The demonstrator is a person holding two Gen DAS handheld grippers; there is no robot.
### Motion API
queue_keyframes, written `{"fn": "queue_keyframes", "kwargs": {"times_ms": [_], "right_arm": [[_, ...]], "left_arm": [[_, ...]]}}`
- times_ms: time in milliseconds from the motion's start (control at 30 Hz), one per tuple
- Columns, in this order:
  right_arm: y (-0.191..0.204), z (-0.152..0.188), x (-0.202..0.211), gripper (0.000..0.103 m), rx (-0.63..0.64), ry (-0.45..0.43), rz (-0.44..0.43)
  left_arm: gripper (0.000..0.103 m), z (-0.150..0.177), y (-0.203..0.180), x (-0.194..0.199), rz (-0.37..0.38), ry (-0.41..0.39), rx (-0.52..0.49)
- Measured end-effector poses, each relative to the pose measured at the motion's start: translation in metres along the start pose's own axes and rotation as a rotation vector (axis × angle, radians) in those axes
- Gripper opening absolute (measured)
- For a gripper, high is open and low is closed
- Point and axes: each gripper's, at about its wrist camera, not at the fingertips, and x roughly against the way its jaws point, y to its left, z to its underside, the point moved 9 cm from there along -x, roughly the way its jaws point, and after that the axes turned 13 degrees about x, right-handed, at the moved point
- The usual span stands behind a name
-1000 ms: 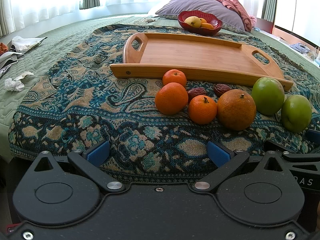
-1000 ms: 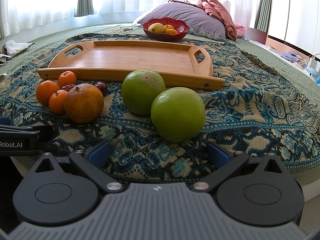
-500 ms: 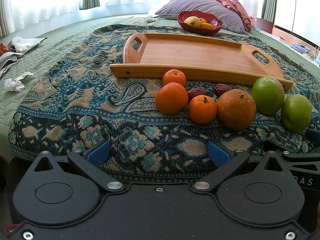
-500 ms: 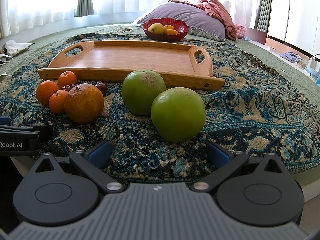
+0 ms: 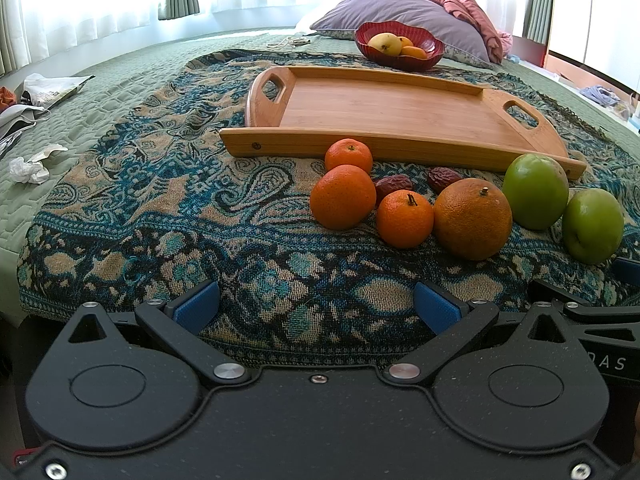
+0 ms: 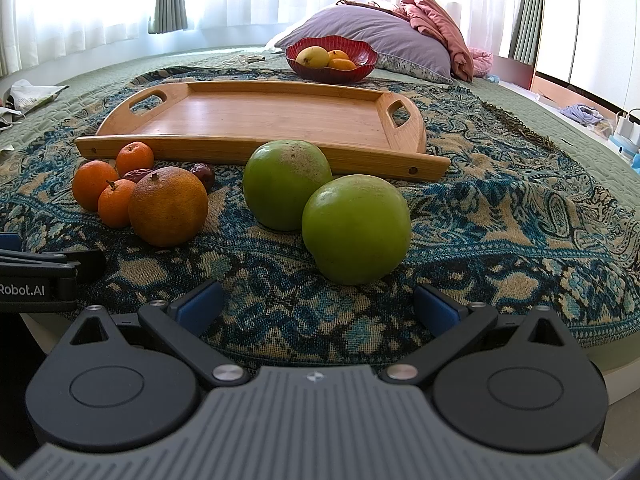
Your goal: Organize fruits
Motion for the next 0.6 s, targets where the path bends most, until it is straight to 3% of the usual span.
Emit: {"fn": "queue_keyframes", "kwargs": {"times_ms": [600], "right_arm": [[-0.0001, 0.0016, -0.0009, 0.103, -0.004, -0.014, 0.003]], "left_arm": [[0.103, -0.0024, -0.0006, 0.0040, 0.016, -0.015, -0.013]]}}
